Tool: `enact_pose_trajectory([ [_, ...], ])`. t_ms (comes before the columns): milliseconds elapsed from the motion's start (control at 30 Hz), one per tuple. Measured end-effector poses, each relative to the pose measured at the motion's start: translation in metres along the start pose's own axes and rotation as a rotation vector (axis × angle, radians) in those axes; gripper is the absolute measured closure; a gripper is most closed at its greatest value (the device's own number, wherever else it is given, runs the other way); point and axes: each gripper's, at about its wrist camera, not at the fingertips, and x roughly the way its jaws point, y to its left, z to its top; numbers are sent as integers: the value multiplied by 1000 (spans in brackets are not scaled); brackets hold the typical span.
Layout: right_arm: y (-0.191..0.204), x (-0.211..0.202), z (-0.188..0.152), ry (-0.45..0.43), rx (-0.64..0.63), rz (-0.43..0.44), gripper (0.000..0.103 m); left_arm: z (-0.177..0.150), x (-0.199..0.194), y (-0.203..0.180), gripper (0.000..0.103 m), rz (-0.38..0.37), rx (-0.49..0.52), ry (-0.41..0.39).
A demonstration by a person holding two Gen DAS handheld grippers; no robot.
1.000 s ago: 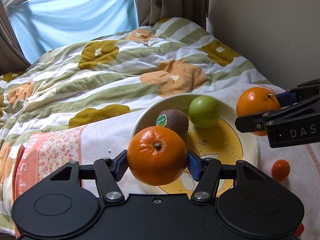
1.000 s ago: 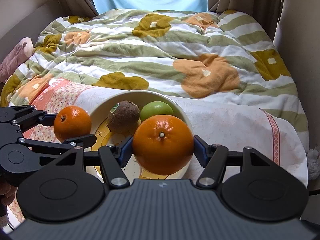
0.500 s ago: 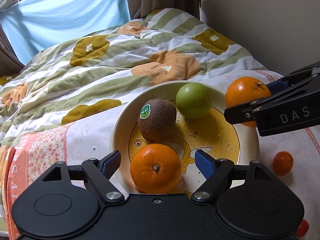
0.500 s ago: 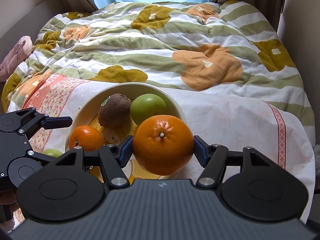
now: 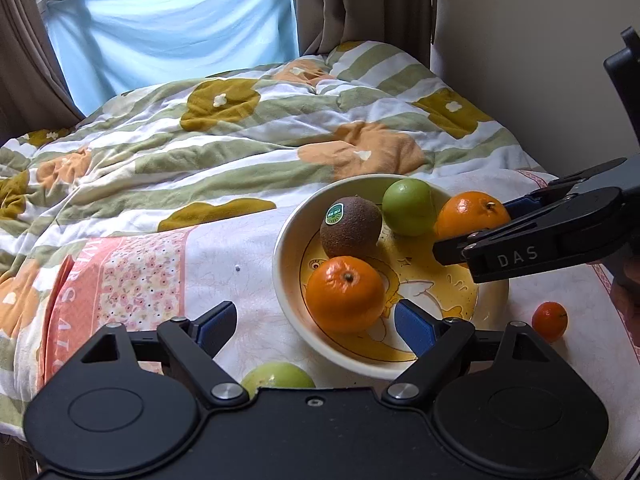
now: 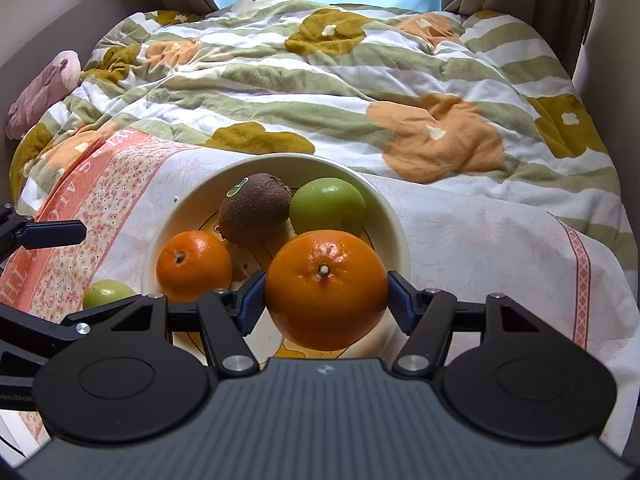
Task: Organize fruits
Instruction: 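Carry both oranges over the duck bowl and lower them in, then open both tools to release the oranges in the bowl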
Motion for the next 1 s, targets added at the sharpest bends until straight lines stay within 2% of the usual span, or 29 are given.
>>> enact_pose_trajectory([
  [200, 5, 15, -3, 20, 21, 2, 25, -8, -8, 6, 14, 27, -16, 10],
  [333, 9, 20, -4, 33, -9, 3, 25, -13, -11, 7, 14, 35, -26, 12],
  [633, 6, 23, -7, 26, -10, 5, 24, -19, -18, 7, 14, 42, -33, 13],
  [667, 5, 20, -7, 5, -7, 13, 21, -19, -19, 7, 14, 43, -35, 11],
  [733, 6, 12, -7, -25, -16, 17, 0, -21, -22, 9, 14, 44, -38, 7],
  [1000, 6, -20, -11, -90, -1, 3, 0, -25, -40, 18, 14, 43, -63, -28],
])
